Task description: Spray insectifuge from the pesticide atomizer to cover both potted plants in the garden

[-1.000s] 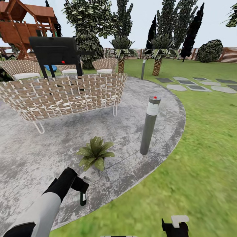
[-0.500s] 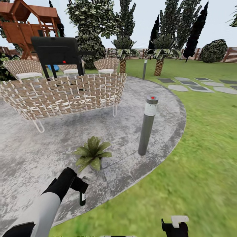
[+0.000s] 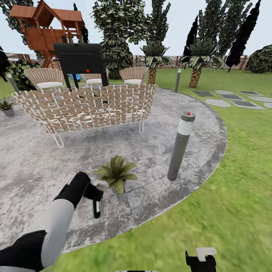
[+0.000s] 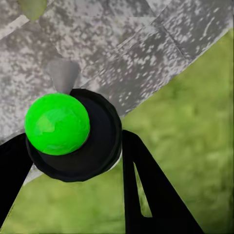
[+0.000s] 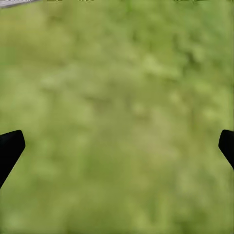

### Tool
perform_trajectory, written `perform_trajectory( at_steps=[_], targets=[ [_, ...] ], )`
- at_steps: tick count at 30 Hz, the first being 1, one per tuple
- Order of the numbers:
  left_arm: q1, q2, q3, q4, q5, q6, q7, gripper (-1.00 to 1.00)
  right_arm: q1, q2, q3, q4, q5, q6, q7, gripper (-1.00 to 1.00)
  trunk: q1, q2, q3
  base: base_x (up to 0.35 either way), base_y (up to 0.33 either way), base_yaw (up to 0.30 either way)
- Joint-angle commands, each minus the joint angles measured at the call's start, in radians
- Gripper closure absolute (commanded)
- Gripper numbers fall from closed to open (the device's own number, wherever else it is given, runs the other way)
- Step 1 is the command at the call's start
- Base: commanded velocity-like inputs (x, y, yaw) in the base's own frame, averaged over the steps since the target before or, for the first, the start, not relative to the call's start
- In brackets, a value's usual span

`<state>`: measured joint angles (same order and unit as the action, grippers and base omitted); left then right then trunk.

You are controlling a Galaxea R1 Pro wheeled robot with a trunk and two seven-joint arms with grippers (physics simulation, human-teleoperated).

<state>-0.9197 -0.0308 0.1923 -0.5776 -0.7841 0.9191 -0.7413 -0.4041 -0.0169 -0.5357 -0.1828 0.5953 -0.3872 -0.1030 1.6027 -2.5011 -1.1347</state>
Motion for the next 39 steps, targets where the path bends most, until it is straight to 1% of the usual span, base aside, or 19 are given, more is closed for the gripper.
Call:
perform_trajectory(
  at_steps=[1, 2, 4, 7, 8, 9, 10, 12, 14, 17, 25, 32, 36, 37, 39],
  targets=[
    [-0.024, -0.001, 0.007, -0.001, -0.015, 0.039, -0.009, 1.0, -0.001, 0.0, -0.006, 0.002, 0.011, -0.004, -0.004, -1.0, 0.0, 0.0, -0.001, 0.0, 0.0, 0.0],
    [-0.045, -0.001, 0.006, -0.001, -0.015, 0.059, -0.009, 1.0, -0.001, 0.0, -0.006, 0.002, 0.011, -0.004, -0.004, -1.0, 0.0, 0.0, -0.001, 0.0, 0.0, 0.0],
    [-0.07, -0.002, 0.006, -0.001, -0.015, 0.075, -0.009, 1.0, -0.001, 0.0, -0.006, 0.002, 0.011, -0.004, -0.004, -1.0, 0.0, 0.0, -0.001, 0.0, 0.0, 0.0],
    [-0.077, -0.007, 0.007, -0.001, -0.014, 0.079, -0.009, 1.0, -0.001, 0.0, -0.006, 0.002, 0.011, -0.004, -0.004, -1.0, 0.0, 0.0, -0.001, 0.0, 0.0, 0.0],
    [-0.067, -0.012, 0.001, -0.001, -0.014, 0.076, -0.009, 1.0, -0.001, 0.0, -0.006, 0.002, 0.011, -0.004, -0.004, -1.0, 0.0, 0.0, -0.001, 0.0, 0.0, 0.0],
    [-0.066, -0.013, -0.012, -0.001, -0.015, 0.076, -0.008, 1.0, -0.001, 0.0, -0.006, 0.002, 0.011, -0.004, -0.004, -1.0, 0.0, 0.0, -0.001, 0.0, 0.0, 0.0],
    [-0.064, -0.013, -0.036, -0.002, -0.016, 0.076, -0.005, 1.0, -0.001, 0.0, -0.006, 0.002, 0.011, -0.004, -0.004, -1.0, 0.0, 0.0, -0.001, 0.028, 0.0, 0.0],
    [-0.064, -0.014, -0.057, -0.005, -0.013, 0.077, 0.005, 1.0, -0.001, 0.0, -0.006, 0.002, 0.011, -0.004, -0.004, -1.0, 0.0, 0.0, -0.001, 0.183, 0.0, 0.0],
    [-0.063, -0.014, -0.058, -0.038, -0.011, 0.078, 0.009, 1.0, -0.001, 0.0, -0.006, 0.002, 0.011, -0.004, -0.004, -1.0, 0.0, 0.0, -0.001, 0.227, 0.0, 0.0],
    [-0.062, -0.014, -0.061, -0.062, -0.011, 0.079, 0.012, 1.0, -0.001, 0.0, -0.006, 0.002, 0.011, -0.004, -0.004, -1.0, 0.0, 0.0, -0.001, 0.055, 0.0, 0.0],
    [-0.079, -0.017, -0.062, -0.068, -0.012, 0.084, 0.016, 1.0, -0.001, 0.0, -0.006, 0.002, 0.011, -0.004, -0.004, -1.0, 0.0, 0.0, -0.001, 0.008, 0.0, 0.0],
    [-0.067, -0.016, -0.061, -0.067, -0.014, 0.084, 0.014, 1.0, -0.001, 0.0, -0.006, 0.002, 0.011, -0.004, -0.004, -1.0, 0.0, 0.0, -0.001, 0.11, 0.0, 0.0],
    [-0.062, -0.018, -0.061, -0.061, -0.008, 0.083, 0.013, 1.0, -0.001, 0.0, -0.006, 0.002, 0.011, -0.004, -0.004, -1.0, 0.0, 0.0, -0.001, 0.005, 0.0, 0.0],
    [-0.062, -0.024, -0.062, -0.058, -0.007, 0.083, 0.012, 1.0, -0.001, 0.0, -0.006, 0.002, 0.011, -0.004, -0.004, -1.0, 0.0, 0.0, -0.001, 0.0, 0.0, 0.0],
    [-0.062, -0.055, -0.063, -0.053, -0.01, 0.082, 0.012, 1.0, -0.001, 0.0, -0.006, 0.002, 0.011, -0.004, -0.004, -1.0, 0.0, 0.0, -0.001, 0.0, 0.0, 0.0]
  ],
)
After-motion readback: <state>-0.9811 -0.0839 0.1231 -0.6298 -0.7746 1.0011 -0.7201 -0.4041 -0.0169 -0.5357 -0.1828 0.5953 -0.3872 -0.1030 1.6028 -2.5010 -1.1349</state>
